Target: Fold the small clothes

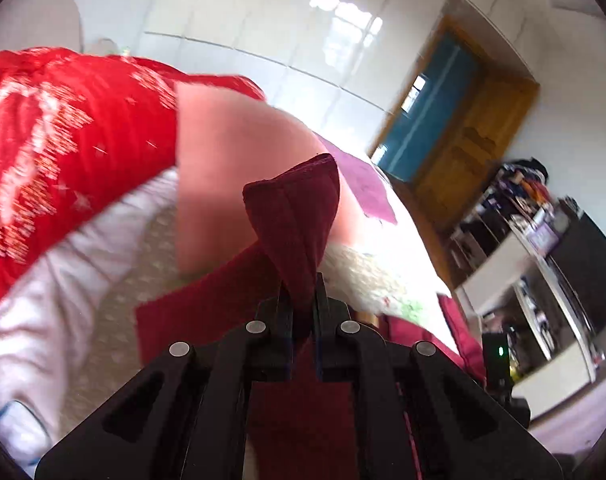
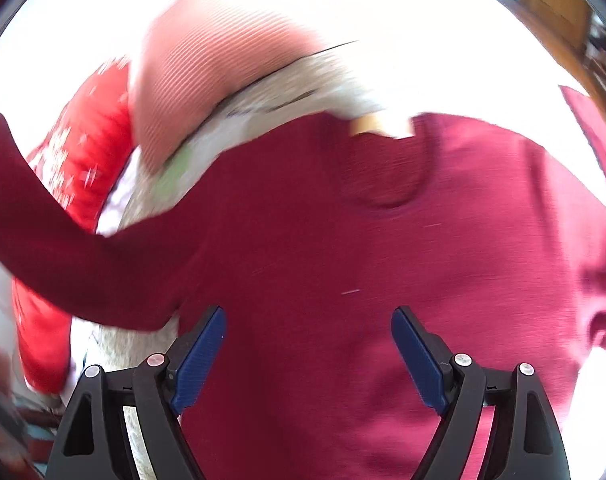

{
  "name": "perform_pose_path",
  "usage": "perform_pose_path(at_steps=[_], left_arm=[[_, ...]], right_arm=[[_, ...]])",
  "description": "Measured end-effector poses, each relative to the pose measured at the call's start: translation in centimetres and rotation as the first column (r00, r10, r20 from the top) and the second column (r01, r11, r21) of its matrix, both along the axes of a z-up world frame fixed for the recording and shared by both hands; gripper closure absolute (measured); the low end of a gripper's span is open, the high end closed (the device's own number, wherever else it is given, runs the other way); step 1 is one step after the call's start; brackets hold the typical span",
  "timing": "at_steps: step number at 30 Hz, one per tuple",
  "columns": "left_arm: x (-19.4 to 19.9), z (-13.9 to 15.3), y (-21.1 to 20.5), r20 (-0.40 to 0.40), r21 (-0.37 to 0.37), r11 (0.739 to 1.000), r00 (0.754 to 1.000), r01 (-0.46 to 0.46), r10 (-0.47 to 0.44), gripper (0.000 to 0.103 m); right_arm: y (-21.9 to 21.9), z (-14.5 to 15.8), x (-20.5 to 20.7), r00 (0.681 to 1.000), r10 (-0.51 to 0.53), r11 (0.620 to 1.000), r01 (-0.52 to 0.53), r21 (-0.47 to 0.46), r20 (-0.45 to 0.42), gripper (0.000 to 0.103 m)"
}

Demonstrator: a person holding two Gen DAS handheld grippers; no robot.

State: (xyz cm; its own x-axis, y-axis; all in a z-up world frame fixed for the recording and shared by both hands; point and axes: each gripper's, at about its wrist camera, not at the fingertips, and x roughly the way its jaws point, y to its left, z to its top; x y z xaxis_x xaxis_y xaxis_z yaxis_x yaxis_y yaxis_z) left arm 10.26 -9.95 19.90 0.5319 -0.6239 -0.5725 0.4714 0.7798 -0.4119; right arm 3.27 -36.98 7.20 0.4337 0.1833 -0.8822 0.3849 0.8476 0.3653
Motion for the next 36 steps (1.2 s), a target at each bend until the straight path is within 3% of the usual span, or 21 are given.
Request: perform_pose_path(at_steps=[2, 4, 9, 11, 13, 15, 19, 22, 25, 27, 31, 34, 36], left_arm=[[-1.7, -3.1, -4.4, -0.075, -0.007, 0.997, 0.994, 0.074, -0.075, 0.097], [-3.5, -6.7, -8.4, -0.124, 0.040, 0.991, 0.985, 0.128, -0.122, 0.097], [-5.5, -13.7, -12.9, -0.309, 0.115, 0.978, 0.942, 0.176, -0.133, 0.095], [-5.7, -15.1, -13.1, -0.395, 0.143, 0.970, 0.910, 0.197, -0.126, 0.084], [-5.7, -14.9, -12.0, -0.424, 0.121, 0.974, 0.897, 0.192, -0.124, 0.065], [-6.0, -13.4, -10.8, -0.396, 0.125, 0.973, 0.909, 0.192, -0.128, 0.058], [-6.4, -9.8, -7.0, -0.275, 0.161, 0.977, 0.957, 0.140, -0.092, 0.042], [-5.7, -8.9, -3.9, -0.213, 0.207, 0.977, 0.977, 0.052, -0.007, 0.042], [-5.0, -9.4, -1.6, -0.179, 0.291, 0.957, 0.982, -0.007, 0.062, 0.042], [-4.9, -9.8, -0.7, -0.194, 0.295, 0.955, 0.978, -0.021, 0.081, 0.042], [-5.9, -10.1, 0.4, -0.205, 0.300, 0.954, 0.975, -0.020, 0.085, 0.042], [-6.3, -10.3, 0.5, -0.207, 0.301, 0.954, 0.976, -0.009, 0.074, 0.042], [-6.2, -10.7, 0.2, -0.211, 0.308, 0.951, 0.974, -0.008, 0.076, 0.042]], right_arm=[[-2.6, 0.0, -0.9, 0.998, -0.059, 0.998, 0.059, 0.028, 0.005, 0.020], [-4.9, -0.1, -2.1, 0.993, -0.121, 0.990, 0.120, 0.067, 0.009, 0.020], [-8.3, -2.1, -4.3, 0.972, -0.234, 0.952, 0.231, 0.200, -0.006, 0.020], [-8.2, -2.9, -4.2, 0.975, -0.222, 0.949, 0.220, 0.225, -0.018, 0.020], [-7.4, -3.5, -3.6, 0.982, -0.187, 0.951, 0.188, 0.245, -0.026, 0.020], [-6.7, -4.2, -2.7, 0.988, -0.150, 0.954, 0.155, 0.258, -0.037, 0.020], [-5.5, -5.4, -2.2, 0.993, -0.101, 0.961, 0.111, 0.252, -0.054, 0.020], [-4.4, -5.8, -1.4, 0.995, -0.081, 0.971, 0.090, 0.223, -0.051, 0.020], [-4.3, -5.2, -1.2, 0.995, -0.078, 0.962, 0.090, 0.258, -0.057, 0.020], [-4.9, -4.5, -2.1, 0.992, -0.128, 0.932, 0.127, 0.339, -0.018, 0.020], [-5.8, -4.3, -3.2, 0.980, -0.197, 0.901, 0.194, 0.387, -0.033, 0.016], [-4.9, -5.3, -2.4, 0.984, -0.156, 0.931, 0.176, 0.320, -0.088, 0.016], [-4.0, -5.7, -2.0, 0.991, -0.109, 0.955, 0.125, 0.267, -0.075, 0.022]])
